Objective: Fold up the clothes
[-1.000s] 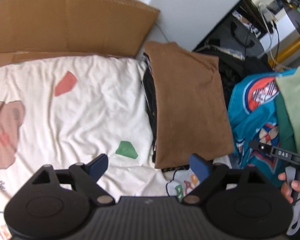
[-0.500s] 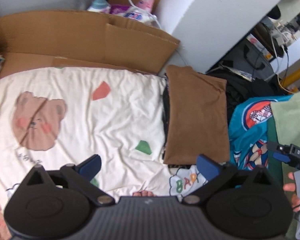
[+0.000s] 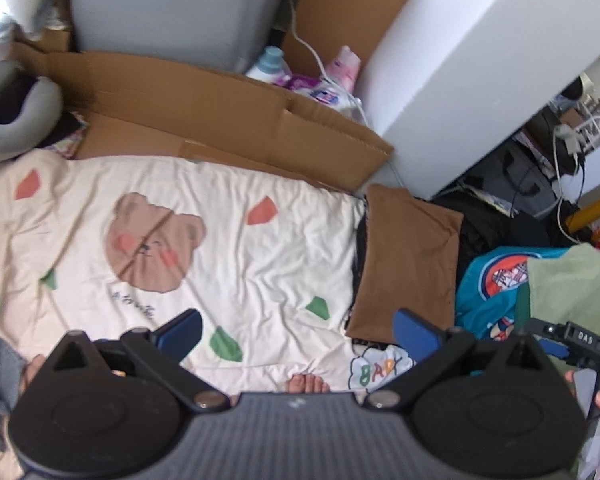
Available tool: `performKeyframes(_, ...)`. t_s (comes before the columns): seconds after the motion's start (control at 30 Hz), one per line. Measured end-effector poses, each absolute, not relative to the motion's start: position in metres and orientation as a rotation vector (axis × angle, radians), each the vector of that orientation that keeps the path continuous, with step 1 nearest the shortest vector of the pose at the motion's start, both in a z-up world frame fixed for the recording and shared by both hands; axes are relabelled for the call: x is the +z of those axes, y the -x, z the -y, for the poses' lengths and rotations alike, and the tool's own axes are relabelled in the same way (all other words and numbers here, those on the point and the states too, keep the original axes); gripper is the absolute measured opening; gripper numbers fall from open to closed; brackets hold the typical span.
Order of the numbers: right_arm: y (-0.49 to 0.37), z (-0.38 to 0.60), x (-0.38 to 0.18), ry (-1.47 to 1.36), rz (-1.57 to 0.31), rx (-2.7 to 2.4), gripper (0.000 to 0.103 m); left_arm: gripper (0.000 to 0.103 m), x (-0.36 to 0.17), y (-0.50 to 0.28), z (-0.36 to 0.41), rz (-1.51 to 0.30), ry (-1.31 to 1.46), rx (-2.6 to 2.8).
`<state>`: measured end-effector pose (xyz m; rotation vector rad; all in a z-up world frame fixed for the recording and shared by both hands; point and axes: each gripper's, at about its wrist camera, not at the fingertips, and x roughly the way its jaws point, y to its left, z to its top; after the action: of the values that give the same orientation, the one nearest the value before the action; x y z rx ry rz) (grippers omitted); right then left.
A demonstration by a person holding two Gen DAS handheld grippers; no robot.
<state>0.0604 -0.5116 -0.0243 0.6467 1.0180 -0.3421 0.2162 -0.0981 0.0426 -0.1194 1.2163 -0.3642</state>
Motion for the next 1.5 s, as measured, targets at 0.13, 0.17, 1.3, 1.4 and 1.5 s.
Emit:
performKeyframes(0.13, -0.062, 0.503, -0.006, -0.651, -1.019, -0.34, 0.103, 0.103, 0.061, -0.208, 0.069, -1.203, 0.146, -0.325)
performKeyframes(0.17, -0.063, 0.501, -0.002, -0.65, -1.021, -0.339, 0.103, 0.103, 0.065, -0.205, 0.061, -1.201, 0.159, -0.314)
performKeyframes(1.3, -0.075, 0.328, 0.173, -0.409, -1.003, -0.123, 0.102, 0.103, 0.125, -0.058, -0.127, -1.041, 0.299, -0.083)
performKeyframes(1.4, -0.069, 0.31, 0.166, -0.396, -1.027, -0.096, 0.102, 0.103, 0.129, -0.045, -0.132, -1.021, 0.275, -0.048)
performKeyframes(1.5, -0.065, 0.295, 0.161, -0.38, -1.035, -0.054, 0.102, 0.103, 0.135, -0.033, -0.136, -0.997, 0.27, -0.033)
